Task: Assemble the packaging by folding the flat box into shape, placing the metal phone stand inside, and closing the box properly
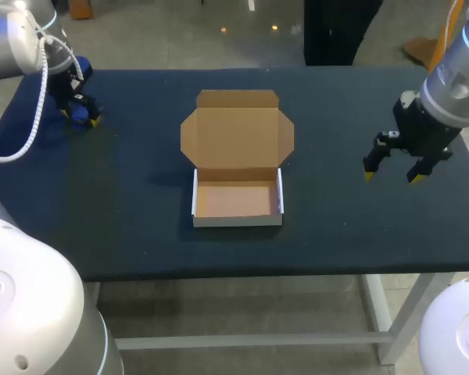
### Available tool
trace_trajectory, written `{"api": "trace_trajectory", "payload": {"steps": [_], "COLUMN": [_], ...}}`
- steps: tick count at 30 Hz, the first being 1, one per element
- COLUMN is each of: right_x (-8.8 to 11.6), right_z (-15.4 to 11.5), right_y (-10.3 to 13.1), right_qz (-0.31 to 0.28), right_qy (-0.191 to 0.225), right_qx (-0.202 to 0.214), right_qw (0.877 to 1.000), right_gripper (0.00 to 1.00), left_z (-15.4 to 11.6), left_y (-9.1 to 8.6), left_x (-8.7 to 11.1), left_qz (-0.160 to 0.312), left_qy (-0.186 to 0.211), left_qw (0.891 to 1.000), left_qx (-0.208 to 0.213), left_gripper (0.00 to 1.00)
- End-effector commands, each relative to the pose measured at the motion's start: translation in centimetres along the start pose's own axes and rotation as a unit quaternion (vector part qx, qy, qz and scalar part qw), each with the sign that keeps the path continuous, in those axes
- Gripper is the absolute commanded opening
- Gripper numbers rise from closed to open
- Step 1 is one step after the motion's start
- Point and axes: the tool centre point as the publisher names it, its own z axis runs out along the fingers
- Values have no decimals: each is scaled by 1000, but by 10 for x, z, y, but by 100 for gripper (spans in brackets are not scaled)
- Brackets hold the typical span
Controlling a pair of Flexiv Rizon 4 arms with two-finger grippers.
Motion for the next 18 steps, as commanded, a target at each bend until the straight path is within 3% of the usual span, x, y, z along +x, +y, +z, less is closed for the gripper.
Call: {"api": "trace_trajectory", "payload": {"steps": [1, 7, 11, 13, 14, 18], "right_x": [0, 0, 0, 0, 0, 0], "right_z": [-2, -2, -2, -2, -2, -2], "right_y": [0, 0, 0, 0, 0, 0], "right_qz": [0, 0, 0, 0, 0, 0], "right_qy": [0, 0, 0, 0, 0, 0], "right_qx": [2, 2, 2, 2, 2, 2], "right_qw": [1000, 1000, 1000, 1000, 1000, 1000], "right_gripper": [100, 100, 100, 100, 100, 100], "left_z": [4, 4, 4, 3, 3, 1], "left_y": [-5, -6, -5, -5, -4, -3], "left_x": [-2, -1, 1, 1, 1, 2], "left_qz": [2, 7, 11, 12, 12, 10], "left_qy": [1, 0, -1, -1, -1, -1], "left_qw": [1000, 1000, 1000, 1000, 1000, 1000], "left_qx": [-6, -9, -9, -9, -8, -5], "left_gripper": [84, 72, 34, 4, 0, 0]}}
